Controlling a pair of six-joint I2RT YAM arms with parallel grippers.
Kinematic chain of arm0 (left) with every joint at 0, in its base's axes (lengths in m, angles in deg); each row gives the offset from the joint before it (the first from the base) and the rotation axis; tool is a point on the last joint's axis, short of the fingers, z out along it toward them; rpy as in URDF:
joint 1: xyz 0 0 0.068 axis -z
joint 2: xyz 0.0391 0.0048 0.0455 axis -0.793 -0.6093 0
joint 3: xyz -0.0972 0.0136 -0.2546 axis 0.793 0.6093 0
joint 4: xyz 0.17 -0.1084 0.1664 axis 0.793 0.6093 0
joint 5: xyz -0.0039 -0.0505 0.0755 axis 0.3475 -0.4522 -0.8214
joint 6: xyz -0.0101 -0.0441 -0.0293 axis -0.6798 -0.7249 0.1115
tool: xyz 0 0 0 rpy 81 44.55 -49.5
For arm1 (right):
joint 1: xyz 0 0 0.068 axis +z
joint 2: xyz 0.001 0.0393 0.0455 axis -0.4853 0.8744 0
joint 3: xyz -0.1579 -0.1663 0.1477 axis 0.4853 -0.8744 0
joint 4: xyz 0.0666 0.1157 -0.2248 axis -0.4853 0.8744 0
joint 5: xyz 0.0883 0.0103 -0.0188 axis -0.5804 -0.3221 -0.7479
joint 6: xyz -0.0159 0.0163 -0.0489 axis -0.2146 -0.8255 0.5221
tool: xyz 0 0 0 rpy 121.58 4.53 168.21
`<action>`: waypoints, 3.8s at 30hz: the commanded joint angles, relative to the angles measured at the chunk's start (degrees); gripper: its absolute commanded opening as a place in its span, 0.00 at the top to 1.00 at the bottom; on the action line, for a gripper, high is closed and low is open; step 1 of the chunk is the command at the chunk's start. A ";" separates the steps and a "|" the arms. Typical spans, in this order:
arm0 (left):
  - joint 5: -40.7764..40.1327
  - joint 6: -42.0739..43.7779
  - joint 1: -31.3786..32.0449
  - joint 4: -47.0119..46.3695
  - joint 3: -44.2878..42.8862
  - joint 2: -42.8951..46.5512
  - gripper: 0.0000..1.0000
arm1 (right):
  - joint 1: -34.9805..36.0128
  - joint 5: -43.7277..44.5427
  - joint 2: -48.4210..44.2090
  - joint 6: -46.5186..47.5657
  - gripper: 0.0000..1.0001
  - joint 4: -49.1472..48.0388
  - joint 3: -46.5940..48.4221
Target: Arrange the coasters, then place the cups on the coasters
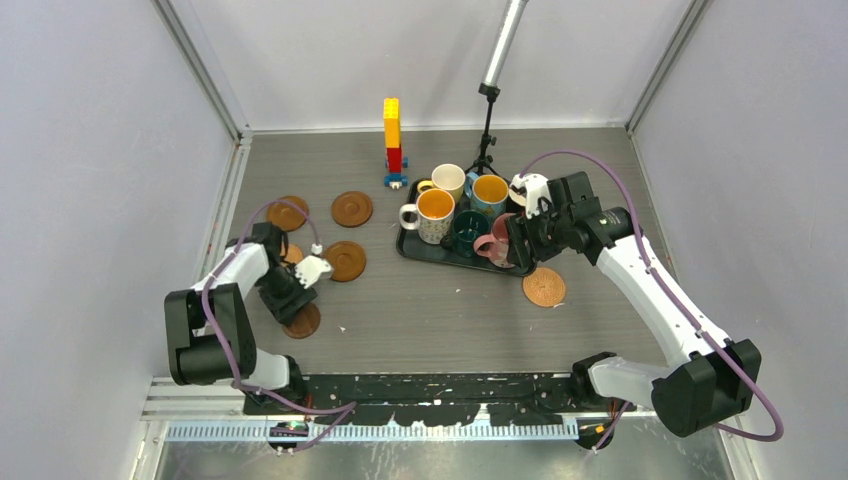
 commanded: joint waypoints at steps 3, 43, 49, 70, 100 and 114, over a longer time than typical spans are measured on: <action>-1.40 7.02 -7.26 1.22 -2.94 -3.98 0.47 | -0.23 -0.97 -0.64 0.16 0.33 -0.54 1.89; -2.83 5.32 -2.61 -2.11 0.46 -0.29 0.33 | -0.24 -0.50 -0.45 0.91 0.33 -0.92 1.92; -6.16 7.65 -4.53 -5.25 1.28 -2.06 0.33 | -0.25 -0.17 -0.54 1.12 0.33 -0.62 1.90; -13.15 11.43 -7.75 -11.98 0.48 -5.75 0.33 | -0.22 0.17 -0.84 1.11 0.33 -0.54 1.50; 17.22 -13.21 19.92 8.44 -23.27 8.23 0.27 | -0.26 -1.15 1.28 -3.69 0.32 -2.69 9.03; 12.60 -36.32 53.66 -19.66 -31.62 -9.11 0.31 | -16.67 1.49 3.72 1.68 0.35 5.15 8.53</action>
